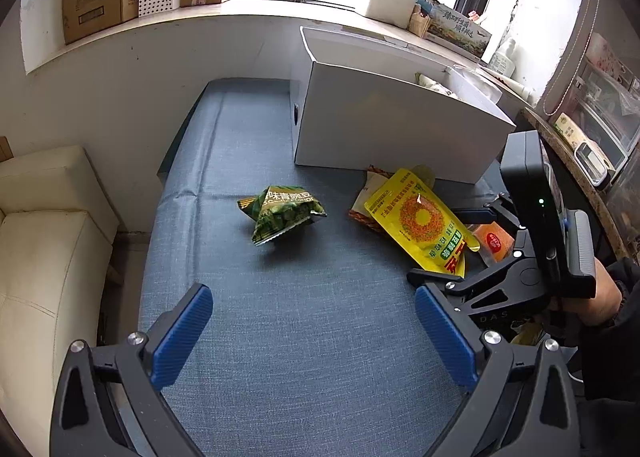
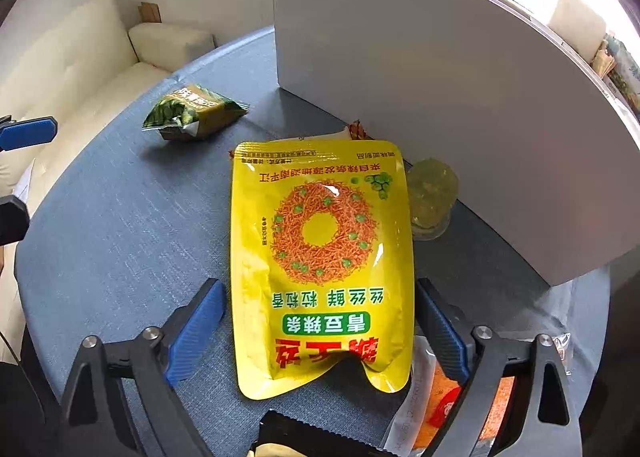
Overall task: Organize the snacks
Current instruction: 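Lift the yellow pouch with the right tool while the left tool grasps the green pea bag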
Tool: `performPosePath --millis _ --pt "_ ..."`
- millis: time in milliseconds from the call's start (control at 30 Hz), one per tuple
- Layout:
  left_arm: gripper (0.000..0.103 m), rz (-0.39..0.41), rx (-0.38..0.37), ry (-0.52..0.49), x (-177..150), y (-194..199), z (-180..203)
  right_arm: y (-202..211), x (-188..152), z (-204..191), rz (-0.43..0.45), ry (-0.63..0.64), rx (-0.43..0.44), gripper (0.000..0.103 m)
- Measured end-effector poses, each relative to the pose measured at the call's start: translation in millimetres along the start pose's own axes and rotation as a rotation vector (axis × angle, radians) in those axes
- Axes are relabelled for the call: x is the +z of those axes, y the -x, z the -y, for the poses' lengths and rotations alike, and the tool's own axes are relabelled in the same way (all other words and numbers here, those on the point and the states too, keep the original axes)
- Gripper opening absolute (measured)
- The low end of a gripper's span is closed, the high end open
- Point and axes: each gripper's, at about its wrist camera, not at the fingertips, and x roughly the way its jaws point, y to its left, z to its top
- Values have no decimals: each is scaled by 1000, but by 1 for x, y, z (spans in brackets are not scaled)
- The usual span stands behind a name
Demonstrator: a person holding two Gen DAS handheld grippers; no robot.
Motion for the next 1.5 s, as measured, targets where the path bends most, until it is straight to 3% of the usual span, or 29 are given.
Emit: performPosePath --millis 100,200,400,633,900,1067,1100,1133,1200,1500 --pt "103 -1 3 3 -1 -1 -1 -1 2 6 -6 -21 21 103" --pt "103 -8 -1 7 -2 -4 -2 8 -2 19 20 -47 55 80" --pt "103 -18 -2 5 -1 -9 -3 23 -9 37 50 -116 89 50" --pt "103 -25 -1 -5 20 -26 -5 57 -19 57 144 -225 168 48" --pt "103 -84 46 -29 56 -81 -8 118 -48 68 283 -327 218 48" --pt "102 -126 80 -28 61 -109 -18 116 -58 65 296 -360 226 48" --pt "95 -128 68 -26 60 -110 -19 116 -59 65 295 -368 225 48" --pt "77 -125 64 -22 59 -110 -20 111 -59 62 292 -375 227 48" --pt "69 -106 74 -31 60 -105 -21 110 -62 63 286 -390 232 48" --pt "60 -9 -25 10 60 -51 -15 104 -59 53 282 -372 248 48"
